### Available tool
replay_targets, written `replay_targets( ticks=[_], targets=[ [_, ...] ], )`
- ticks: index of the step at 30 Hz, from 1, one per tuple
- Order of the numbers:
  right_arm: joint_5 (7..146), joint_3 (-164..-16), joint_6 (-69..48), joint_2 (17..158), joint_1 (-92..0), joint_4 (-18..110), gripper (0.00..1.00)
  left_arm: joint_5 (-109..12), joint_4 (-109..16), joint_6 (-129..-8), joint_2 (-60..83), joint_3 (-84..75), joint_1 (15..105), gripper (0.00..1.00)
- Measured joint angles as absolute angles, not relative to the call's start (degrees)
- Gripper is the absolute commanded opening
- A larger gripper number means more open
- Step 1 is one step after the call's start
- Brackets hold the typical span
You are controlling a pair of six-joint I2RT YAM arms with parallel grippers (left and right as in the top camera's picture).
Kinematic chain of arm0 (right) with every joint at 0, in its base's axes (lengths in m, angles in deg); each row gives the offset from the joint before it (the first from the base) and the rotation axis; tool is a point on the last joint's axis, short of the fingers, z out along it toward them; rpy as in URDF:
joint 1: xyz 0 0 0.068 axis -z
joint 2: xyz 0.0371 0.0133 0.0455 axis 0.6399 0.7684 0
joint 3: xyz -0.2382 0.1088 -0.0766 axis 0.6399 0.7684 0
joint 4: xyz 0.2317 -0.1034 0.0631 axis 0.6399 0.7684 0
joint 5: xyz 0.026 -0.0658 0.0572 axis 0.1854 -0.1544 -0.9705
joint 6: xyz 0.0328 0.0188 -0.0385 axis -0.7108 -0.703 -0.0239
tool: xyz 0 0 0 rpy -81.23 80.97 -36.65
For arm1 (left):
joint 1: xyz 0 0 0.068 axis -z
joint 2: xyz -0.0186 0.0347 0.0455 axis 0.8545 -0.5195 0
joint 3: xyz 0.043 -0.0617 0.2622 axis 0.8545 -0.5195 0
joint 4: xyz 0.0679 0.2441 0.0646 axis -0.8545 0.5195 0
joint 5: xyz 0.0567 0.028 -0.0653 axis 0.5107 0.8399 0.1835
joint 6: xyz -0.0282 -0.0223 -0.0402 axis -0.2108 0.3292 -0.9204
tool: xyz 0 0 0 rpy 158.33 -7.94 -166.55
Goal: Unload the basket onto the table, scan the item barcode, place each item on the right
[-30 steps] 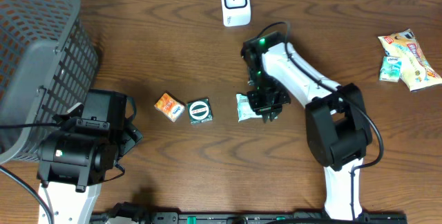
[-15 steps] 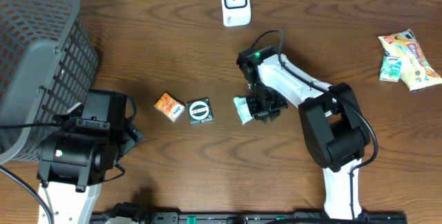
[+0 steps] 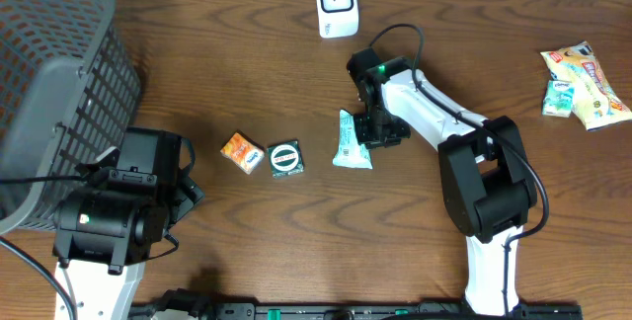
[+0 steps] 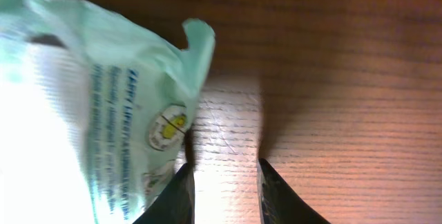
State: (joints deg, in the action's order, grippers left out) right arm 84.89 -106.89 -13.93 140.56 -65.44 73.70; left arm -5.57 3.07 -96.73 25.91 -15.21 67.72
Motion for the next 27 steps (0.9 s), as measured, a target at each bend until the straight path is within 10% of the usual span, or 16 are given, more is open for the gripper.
replay_targets(
  ticks=[7, 14, 18, 27],
  targets=[
    [84.0, -113.5, -13.9, 140.6, -65.2, 80.7, 0.31, -5.6, 3.1, -96.7, 25.9, -15.2, 67.7, 0.98],
    [82.9, -117.6, -14.3, 140.6, -62.9, 82.8, 0.63, -5.6, 3.1, -96.7, 25.9, -15.2, 67.7, 0.98],
    [79.1, -118.3, -14.0, 140.6, -60.1, 82.8, 0.99, -5.6, 3.1, -96.7, 25.9, -15.2, 67.7, 0.98],
    [61.9, -118.3, -6.3, 140.6, -52.3, 80.5, 0.98, -5.6, 3.1, -96.7, 25.9, -15.2, 67.7, 0.98]
  ],
)
